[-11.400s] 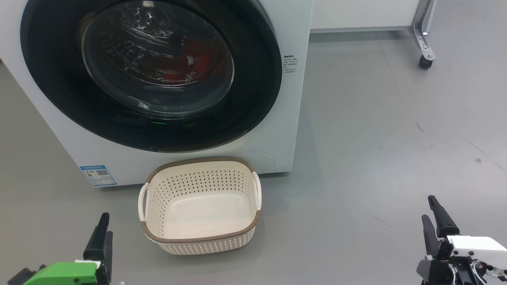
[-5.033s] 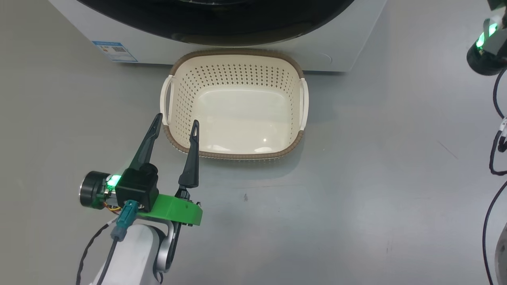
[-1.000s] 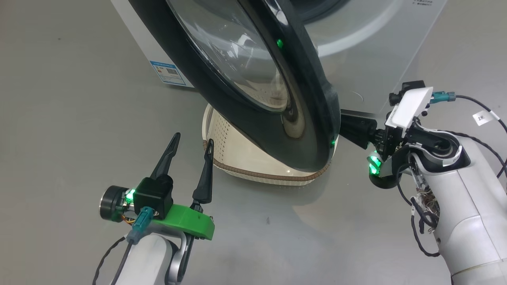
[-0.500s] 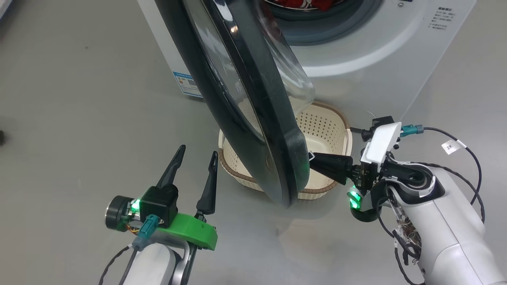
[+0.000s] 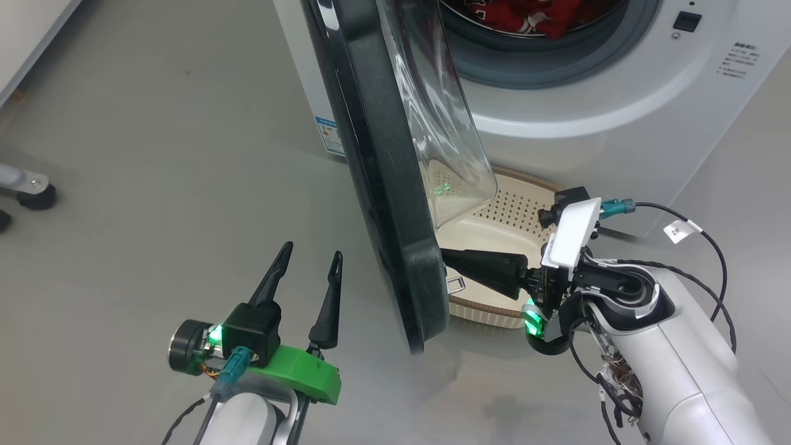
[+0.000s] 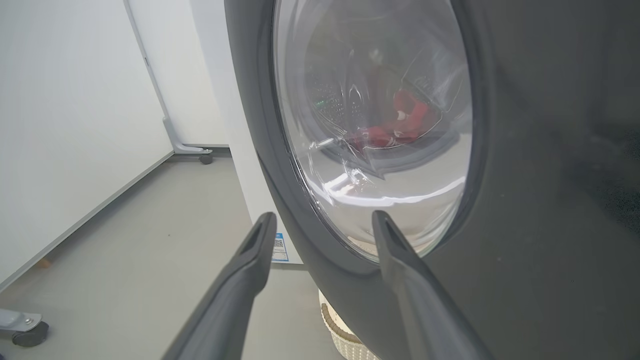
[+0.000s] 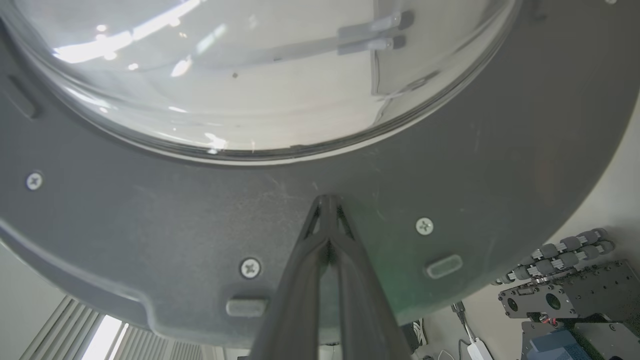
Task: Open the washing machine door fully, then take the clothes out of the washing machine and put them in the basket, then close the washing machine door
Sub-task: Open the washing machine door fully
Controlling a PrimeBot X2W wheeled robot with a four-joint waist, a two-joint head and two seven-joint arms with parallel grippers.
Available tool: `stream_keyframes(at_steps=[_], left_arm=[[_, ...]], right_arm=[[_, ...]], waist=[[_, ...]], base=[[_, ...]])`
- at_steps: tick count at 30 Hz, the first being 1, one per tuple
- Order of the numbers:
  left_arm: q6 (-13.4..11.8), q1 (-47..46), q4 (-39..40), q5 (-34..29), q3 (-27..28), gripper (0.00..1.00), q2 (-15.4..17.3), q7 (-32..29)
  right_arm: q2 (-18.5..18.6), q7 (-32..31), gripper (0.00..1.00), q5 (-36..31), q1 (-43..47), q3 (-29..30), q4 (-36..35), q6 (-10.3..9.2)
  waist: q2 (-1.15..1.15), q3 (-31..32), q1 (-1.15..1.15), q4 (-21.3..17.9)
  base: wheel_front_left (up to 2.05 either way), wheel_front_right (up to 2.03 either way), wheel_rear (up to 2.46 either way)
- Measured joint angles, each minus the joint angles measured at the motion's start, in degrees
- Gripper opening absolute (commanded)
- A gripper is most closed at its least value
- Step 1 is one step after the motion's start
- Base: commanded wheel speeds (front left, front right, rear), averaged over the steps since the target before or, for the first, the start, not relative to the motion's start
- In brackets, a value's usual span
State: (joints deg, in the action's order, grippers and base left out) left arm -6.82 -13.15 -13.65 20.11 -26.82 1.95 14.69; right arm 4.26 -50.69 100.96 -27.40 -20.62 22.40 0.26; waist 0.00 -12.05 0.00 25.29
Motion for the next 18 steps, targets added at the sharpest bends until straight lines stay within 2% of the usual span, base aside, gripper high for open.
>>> stream_keyframes(at_steps=[18], left_arm=[[0.0, 1.0, 0.2, 0.5, 0.4, 1.0, 0.0, 0.0]], right_arm=[[0.0, 1.6, 0.0, 0.9, 3.1, -2.7, -2.3, -2.37]], waist=[[0.0, 1.0, 0.0, 5.4]], base=[[0.0, 0.0, 0.0]])
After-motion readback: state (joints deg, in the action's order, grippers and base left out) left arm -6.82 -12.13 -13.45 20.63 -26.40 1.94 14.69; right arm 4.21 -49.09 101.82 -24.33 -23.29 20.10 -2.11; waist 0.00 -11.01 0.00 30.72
